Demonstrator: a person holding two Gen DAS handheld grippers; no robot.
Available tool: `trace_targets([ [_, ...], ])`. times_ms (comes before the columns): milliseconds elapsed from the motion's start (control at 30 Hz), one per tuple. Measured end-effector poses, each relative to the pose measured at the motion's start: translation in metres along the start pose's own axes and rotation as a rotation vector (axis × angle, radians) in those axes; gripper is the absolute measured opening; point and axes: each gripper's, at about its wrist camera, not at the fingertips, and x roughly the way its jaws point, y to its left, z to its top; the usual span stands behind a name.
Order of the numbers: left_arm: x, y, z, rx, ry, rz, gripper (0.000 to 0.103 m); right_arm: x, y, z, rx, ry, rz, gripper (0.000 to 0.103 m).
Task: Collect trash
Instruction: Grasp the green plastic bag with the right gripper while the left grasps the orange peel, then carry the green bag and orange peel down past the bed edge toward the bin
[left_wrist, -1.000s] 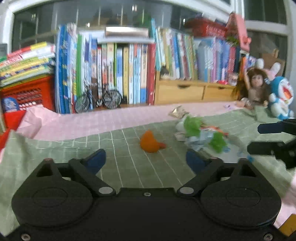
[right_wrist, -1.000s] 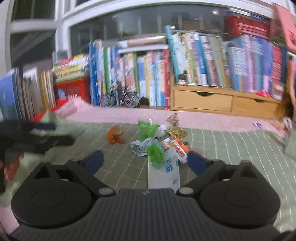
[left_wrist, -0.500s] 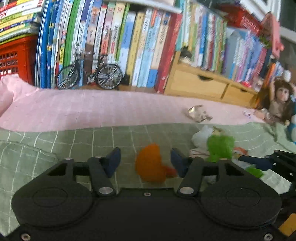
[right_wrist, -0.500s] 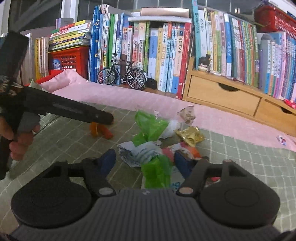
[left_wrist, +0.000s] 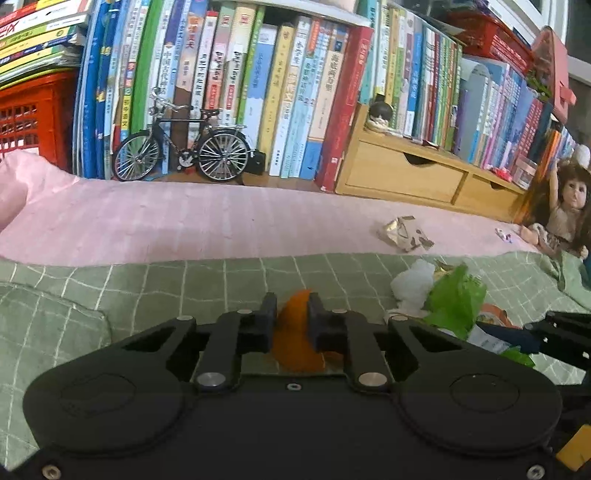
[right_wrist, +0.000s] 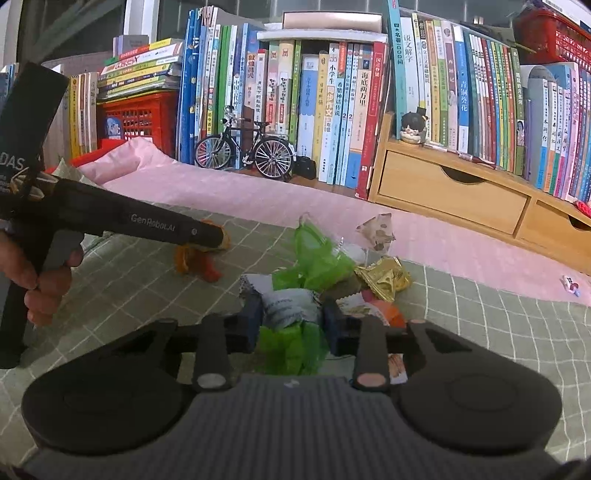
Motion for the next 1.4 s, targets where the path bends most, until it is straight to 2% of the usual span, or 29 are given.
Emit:
trace_targets([
  [167, -0.006, 0.004, -0.001, -0.011, -0.001, 0.023, 0.011, -0.012, 0.000, 0.002, -0.001, -0.032, -0.019, 0.039],
  [300, -0.014, 0.013, -0.001, -0.060, -0.014, 0.030, 0.010, -0.029, -0.001, 0.000, 0.033, -0.055, -0.001, 0.039],
  [533, -0.041, 0.019, -0.003, -0.101, -0.034, 0.003, 0.009, -0.065, 0.012, -0.002, 0.010, -0.089, 0.016, 0.039],
  [733, -0.084, 0.015, -0.011, -0.111, -0.077, -0.023, 0.009, -0.096, 0.020, -0.014, 0.047, -0.091, 0.055, 0.039],
  [900, -0.124, 0.008, -0.025, -0.063, -0.077, -0.034, 0.009, -0.118, 0.032, -0.032, 0.071, -0.078, 0.100, 0.039],
  [1167, -0.182, 0.004, -0.057, -0.075, -0.103, -0.066, 0.010, -0.149, 0.042, -0.055, 0.124, -0.077, 0.102, 0.039],
  [1400, -0.223, -0.002, -0.083, -0.035, -0.110, -0.062, 0.010, -0.183, 0.051, -0.066, 0.105, -0.095, 0.103, 0.039],
])
